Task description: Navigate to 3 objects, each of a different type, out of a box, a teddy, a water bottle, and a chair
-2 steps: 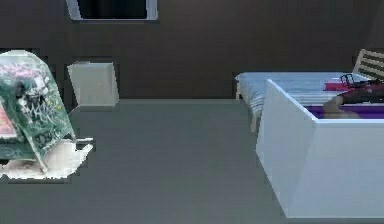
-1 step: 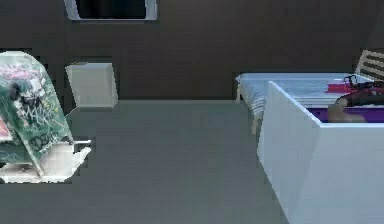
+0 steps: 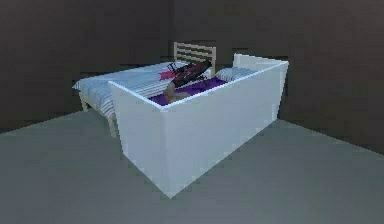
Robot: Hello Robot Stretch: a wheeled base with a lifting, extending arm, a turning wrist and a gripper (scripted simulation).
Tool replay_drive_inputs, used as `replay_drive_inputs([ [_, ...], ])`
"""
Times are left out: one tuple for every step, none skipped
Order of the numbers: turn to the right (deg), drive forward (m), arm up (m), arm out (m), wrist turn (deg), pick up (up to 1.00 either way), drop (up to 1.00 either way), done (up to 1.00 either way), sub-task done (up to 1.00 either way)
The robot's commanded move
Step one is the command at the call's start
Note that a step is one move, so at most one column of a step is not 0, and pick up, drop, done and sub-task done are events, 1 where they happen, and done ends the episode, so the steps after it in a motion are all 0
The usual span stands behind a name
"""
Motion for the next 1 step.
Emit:
replay_drive_inputs([
  [15.0,0.00,0.00,0.00,0.0,0.00,0.00,0.00,0.00],
])
